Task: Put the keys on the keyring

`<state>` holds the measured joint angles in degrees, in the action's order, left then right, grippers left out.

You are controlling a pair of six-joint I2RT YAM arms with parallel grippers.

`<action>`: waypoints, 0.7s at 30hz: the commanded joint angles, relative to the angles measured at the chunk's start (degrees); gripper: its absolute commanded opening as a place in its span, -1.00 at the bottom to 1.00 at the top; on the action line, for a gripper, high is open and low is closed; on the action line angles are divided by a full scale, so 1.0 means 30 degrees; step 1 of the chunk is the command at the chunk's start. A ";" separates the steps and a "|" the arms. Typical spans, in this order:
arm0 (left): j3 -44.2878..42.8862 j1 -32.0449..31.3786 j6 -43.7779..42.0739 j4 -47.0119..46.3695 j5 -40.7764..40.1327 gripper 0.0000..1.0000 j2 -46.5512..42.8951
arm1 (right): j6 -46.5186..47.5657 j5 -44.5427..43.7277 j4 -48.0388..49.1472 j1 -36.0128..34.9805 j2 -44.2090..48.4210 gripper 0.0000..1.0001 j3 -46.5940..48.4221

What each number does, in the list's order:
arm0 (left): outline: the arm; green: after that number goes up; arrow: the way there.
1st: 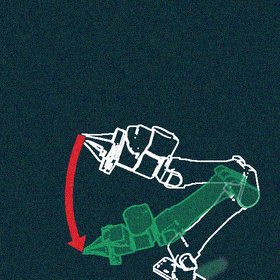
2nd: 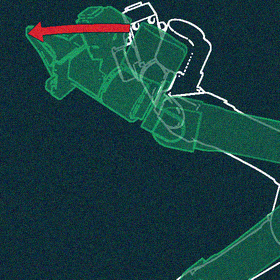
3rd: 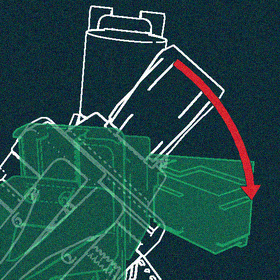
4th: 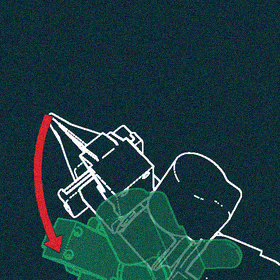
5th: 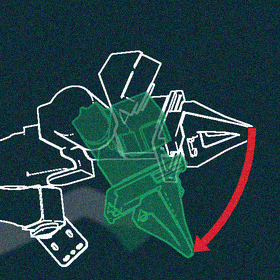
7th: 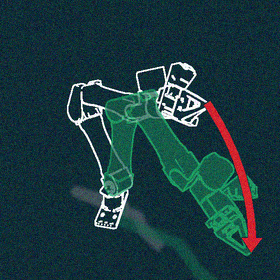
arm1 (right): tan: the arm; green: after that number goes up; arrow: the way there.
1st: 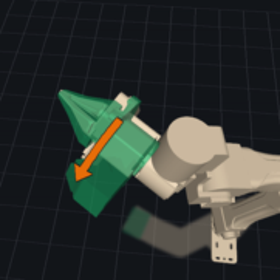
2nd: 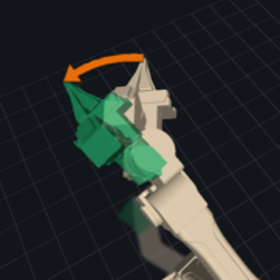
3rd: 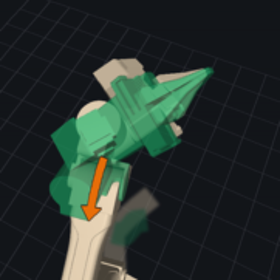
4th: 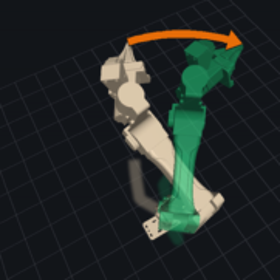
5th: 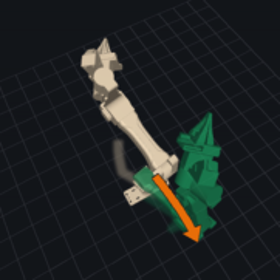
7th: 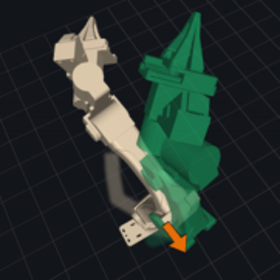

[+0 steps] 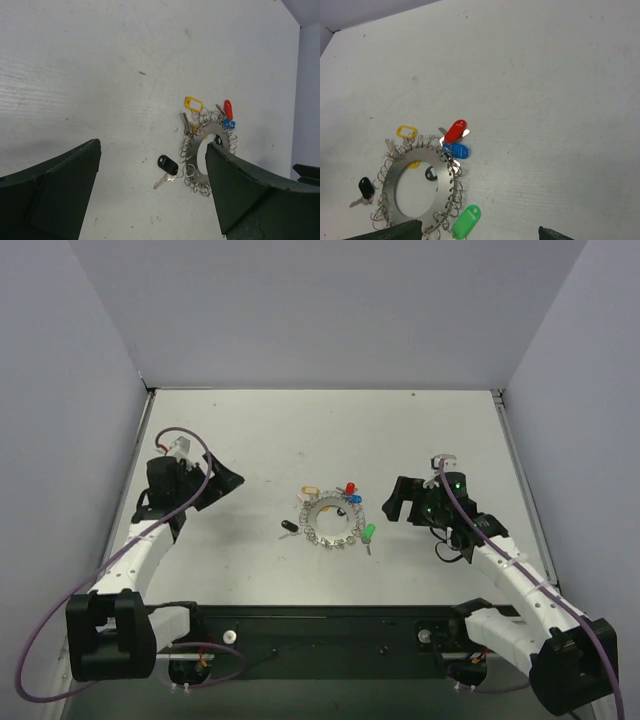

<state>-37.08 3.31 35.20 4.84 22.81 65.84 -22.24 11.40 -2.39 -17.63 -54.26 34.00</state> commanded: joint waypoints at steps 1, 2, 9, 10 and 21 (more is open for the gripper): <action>-0.1779 -0.3692 -0.0481 -0.0564 -0.0624 0.91 0.0081 | 0.0323 0.0068 -0.1397 -0.1326 -0.0926 1.00 0.0356; -0.2457 -0.4755 -0.0803 0.0253 -0.1906 0.91 0.0518 | 0.0352 0.0010 -0.1370 -0.1592 -0.1072 1.00 0.0386; -0.6328 -1.1148 -0.1304 0.0671 -0.3324 0.91 0.4004 | 0.0265 -0.0314 -0.1341 -0.3732 -0.2797 0.86 0.0824; -0.6650 -1.1530 -0.1420 0.0874 -0.3354 0.91 0.4473 | 0.0236 -0.0226 -0.1254 -0.3820 -0.3034 0.79 0.0941; -0.9411 -1.4464 -0.2506 0.4569 -0.5786 0.88 0.8522 | -0.1550 0.0450 0.0592 -0.5665 -0.4760 0.36 0.0532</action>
<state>-64.82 -41.04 28.25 15.59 9.23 93.19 -24.14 13.08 -2.83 -31.86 -66.08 34.72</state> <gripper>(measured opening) 0.941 0.685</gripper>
